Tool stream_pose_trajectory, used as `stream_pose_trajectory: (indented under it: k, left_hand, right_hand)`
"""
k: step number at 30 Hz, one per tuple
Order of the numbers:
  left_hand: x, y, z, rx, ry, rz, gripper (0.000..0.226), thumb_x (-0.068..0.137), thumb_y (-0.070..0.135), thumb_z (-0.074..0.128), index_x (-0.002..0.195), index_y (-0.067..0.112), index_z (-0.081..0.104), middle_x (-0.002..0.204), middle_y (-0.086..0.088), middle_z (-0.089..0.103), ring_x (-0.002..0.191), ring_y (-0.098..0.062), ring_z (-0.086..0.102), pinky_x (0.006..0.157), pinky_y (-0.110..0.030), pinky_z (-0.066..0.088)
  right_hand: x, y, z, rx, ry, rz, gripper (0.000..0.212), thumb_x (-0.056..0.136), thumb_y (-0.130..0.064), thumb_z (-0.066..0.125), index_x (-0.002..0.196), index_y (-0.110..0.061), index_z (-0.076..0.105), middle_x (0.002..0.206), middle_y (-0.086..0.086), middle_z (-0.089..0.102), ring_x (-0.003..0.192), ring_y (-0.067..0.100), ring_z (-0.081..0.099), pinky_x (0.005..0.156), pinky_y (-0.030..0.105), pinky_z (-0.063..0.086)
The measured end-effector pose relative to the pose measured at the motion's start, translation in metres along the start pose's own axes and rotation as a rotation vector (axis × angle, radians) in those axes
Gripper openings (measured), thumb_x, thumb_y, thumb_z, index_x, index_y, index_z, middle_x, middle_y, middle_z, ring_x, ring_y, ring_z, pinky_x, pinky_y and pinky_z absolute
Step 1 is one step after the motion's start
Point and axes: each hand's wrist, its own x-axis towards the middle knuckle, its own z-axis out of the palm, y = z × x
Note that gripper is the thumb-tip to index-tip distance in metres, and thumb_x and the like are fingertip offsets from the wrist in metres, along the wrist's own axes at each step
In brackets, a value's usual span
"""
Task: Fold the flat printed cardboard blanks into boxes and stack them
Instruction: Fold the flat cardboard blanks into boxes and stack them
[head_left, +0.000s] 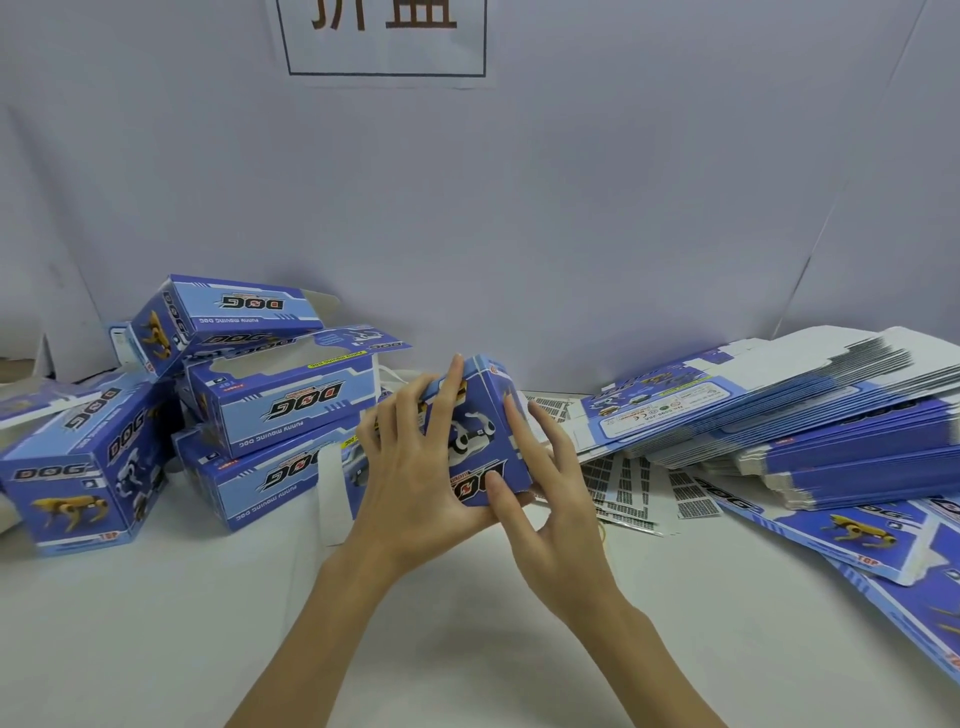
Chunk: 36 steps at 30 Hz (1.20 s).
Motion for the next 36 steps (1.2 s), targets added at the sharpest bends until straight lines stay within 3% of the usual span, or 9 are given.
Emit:
stream_pose_trajectory:
  k: [4,10,17,22,25,27,30,33,36]
  left_hand:
    - [-0.002,0.005,0.001,0.103,-0.037,0.159,0.12,0.07,0.082,0.066,0.166,0.027,0.02,0.154,-0.004,0.036,0.142,-0.026,0.036,0.116,-0.059,0.029]
    - [-0.007,0.016,0.01,0.123,-0.065,0.221,0.12,0.069,0.083,0.066,0.165,0.022,0.025,0.154,-0.007,0.039,0.143,-0.028,0.036,0.115,-0.061,0.029]
    - [-0.009,0.013,0.011,0.083,-0.087,0.183,0.12,0.067,0.082,0.066,0.164,0.027,0.019,0.156,-0.004,0.036,0.144,-0.026,0.034,0.116,-0.061,0.029]
    - [-0.002,0.012,0.011,0.024,0.058,0.132,0.125,0.067,0.078,0.072,0.165,0.023,0.017,0.154,-0.006,0.035,0.144,-0.027,0.034,0.119,-0.063,0.024]
    - [0.0,0.012,0.009,-0.066,0.059,0.129,0.133,0.068,0.082,0.07,0.165,0.023,0.0,0.163,-0.006,0.021,0.156,-0.028,0.02,0.125,-0.063,0.011]
    - [0.0,0.007,0.004,-0.2,-0.049,0.147,0.142,0.064,0.084,0.076,0.166,0.027,-0.007,0.172,0.001,0.001,0.161,-0.027,-0.001,0.125,-0.067,0.008]
    - [0.001,0.0,-0.005,-0.536,-0.184,0.009,0.134,0.068,0.082,0.076,0.165,0.037,-0.004,0.173,0.016,-0.005,0.161,-0.011,-0.004,0.126,-0.056,0.019]
    - [0.007,0.0,-0.013,-1.068,-0.186,-0.327,0.106,0.071,0.092,0.06,0.159,0.044,0.025,0.16,0.026,0.039,0.147,-0.006,0.043,0.112,-0.044,0.049]
    - [0.017,-0.006,-0.012,-1.21,-0.099,-0.73,0.086,0.076,0.081,0.066,0.147,0.036,0.046,0.145,0.004,0.061,0.121,-0.02,0.069,0.098,-0.055,0.057]
  right_hand:
    - [0.008,-0.005,-0.006,0.004,-0.013,0.061,0.072,0.102,-0.037,0.064,0.164,-0.04,0.03,0.168,0.0,0.029,0.15,-0.002,0.037,0.107,0.018,0.049]
    - [0.008,0.0,-0.011,0.058,-0.015,0.152,0.073,0.107,-0.018,0.059,0.165,-0.04,0.021,0.162,-0.001,0.039,0.146,0.016,0.049,0.111,0.043,0.053]
    - [0.009,0.0,-0.006,-0.096,-0.045,0.116,0.065,0.111,-0.022,0.051,0.164,-0.042,0.02,0.175,-0.008,0.013,0.151,-0.019,0.008,0.112,0.002,0.025]
    - [0.009,0.003,-0.013,0.086,-0.035,0.226,0.092,0.097,-0.048,0.066,0.167,-0.041,0.007,0.163,-0.009,0.041,0.146,0.003,0.046,0.112,0.025,0.047]
    - [0.011,0.003,-0.016,0.089,-0.028,0.247,0.088,0.088,-0.045,0.082,0.16,-0.036,0.032,0.142,-0.012,0.063,0.123,0.006,0.066,0.093,0.026,0.06]
    - [0.014,0.004,-0.021,0.099,0.057,0.182,0.082,0.085,-0.029,0.09,0.152,-0.033,0.043,0.14,-0.009,0.063,0.127,0.014,0.065,0.097,0.031,0.059]
    - [0.019,0.009,-0.035,-0.065,0.13,-0.028,0.083,0.082,-0.007,0.09,0.147,-0.035,0.046,0.155,-0.001,0.041,0.149,0.024,0.043,0.106,0.024,0.049]
    - [0.019,0.013,-0.042,-0.222,0.023,-0.149,0.091,0.077,0.014,0.08,0.144,-0.04,0.052,0.164,0.003,0.023,0.157,0.017,0.027,0.109,0.014,0.042]
    - [0.014,0.015,-0.039,-0.247,-0.171,-0.185,0.081,0.083,0.007,0.082,0.146,-0.035,0.054,0.171,0.001,0.017,0.158,0.012,0.026,0.112,0.023,0.046]
